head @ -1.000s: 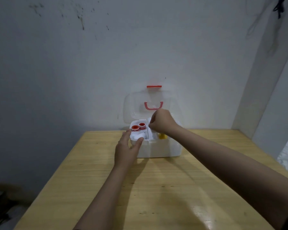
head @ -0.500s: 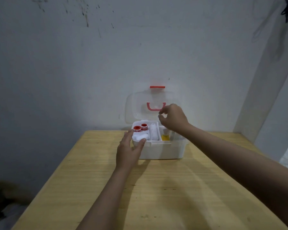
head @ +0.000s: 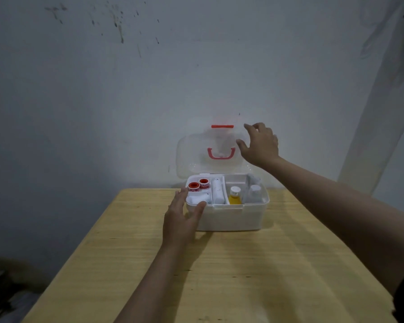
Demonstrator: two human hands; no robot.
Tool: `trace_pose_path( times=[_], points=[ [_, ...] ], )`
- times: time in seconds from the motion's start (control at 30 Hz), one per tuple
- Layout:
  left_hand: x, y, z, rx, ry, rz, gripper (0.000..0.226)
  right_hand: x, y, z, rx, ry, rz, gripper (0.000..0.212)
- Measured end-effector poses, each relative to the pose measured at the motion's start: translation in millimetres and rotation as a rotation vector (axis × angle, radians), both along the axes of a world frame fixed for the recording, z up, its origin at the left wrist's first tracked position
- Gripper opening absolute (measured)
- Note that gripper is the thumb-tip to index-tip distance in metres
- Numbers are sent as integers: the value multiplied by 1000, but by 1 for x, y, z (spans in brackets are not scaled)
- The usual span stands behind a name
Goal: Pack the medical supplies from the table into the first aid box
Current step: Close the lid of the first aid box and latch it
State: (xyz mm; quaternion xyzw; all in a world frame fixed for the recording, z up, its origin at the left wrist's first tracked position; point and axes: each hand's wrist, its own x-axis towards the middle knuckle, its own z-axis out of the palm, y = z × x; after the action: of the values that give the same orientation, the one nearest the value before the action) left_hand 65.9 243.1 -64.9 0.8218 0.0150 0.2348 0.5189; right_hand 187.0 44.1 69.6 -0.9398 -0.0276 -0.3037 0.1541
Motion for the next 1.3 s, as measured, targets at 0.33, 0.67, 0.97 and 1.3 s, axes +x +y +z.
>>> trace_pose_path(
  times=[0.33, 0.67, 0.97, 1.3],
  points=[
    [-2, -1, 4, 61, -8, -21, 66, -68, 7, -31, 462, -179, 153, 35],
    [-10, -11, 28, 217, -121, 4, 77, -121, -3, -92, 436, -82, 199, 32],
    [-6, -19, 30, 180, -190, -13, 31, -110, 2, -63, 521, -42, 308, 26],
    [-6, -19, 29, 131, -186, -21, 29, -104, 4, -52, 945, 270, 297, 11]
  ],
)
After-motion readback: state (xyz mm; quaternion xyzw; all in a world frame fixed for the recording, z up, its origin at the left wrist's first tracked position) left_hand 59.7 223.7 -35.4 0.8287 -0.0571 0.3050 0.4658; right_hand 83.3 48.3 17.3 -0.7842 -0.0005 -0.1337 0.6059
